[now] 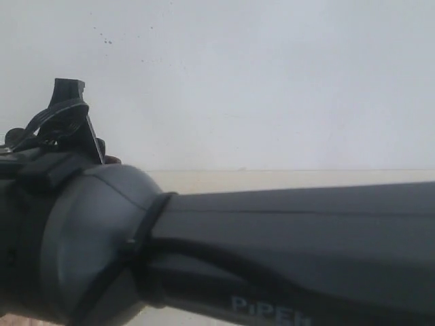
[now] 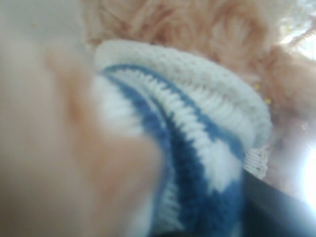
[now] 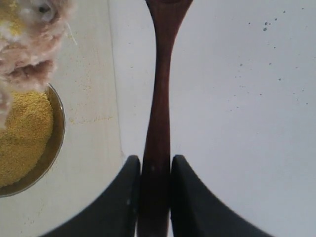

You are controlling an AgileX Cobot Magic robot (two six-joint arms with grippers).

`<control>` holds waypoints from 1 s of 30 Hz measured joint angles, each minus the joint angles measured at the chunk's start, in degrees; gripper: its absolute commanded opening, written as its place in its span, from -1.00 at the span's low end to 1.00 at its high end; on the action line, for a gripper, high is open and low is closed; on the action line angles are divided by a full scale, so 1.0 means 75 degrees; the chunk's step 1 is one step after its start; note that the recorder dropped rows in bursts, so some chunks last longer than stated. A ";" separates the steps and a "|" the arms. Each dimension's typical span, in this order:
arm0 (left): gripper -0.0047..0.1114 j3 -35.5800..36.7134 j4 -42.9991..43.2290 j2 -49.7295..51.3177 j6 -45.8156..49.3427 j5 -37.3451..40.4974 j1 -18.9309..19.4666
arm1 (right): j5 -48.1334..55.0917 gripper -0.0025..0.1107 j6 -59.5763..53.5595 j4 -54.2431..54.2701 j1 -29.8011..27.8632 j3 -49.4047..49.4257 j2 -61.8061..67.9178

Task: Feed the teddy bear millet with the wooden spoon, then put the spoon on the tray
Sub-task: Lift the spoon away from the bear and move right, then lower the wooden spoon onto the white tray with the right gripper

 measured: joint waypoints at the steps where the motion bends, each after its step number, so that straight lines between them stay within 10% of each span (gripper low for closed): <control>1: -0.85 0.0000 0.0000 0.0000 0.0000 0.0000 0.0000 | 0.0000 -0.96 -0.0022 0.0050 -0.0065 0.0000 0.0000; 30: -0.85 0.0000 -0.0059 0.0000 0.0000 0.0000 0.0000 | 0.0916 -0.96 -0.1593 0.7861 -0.5967 0.0102 -0.1537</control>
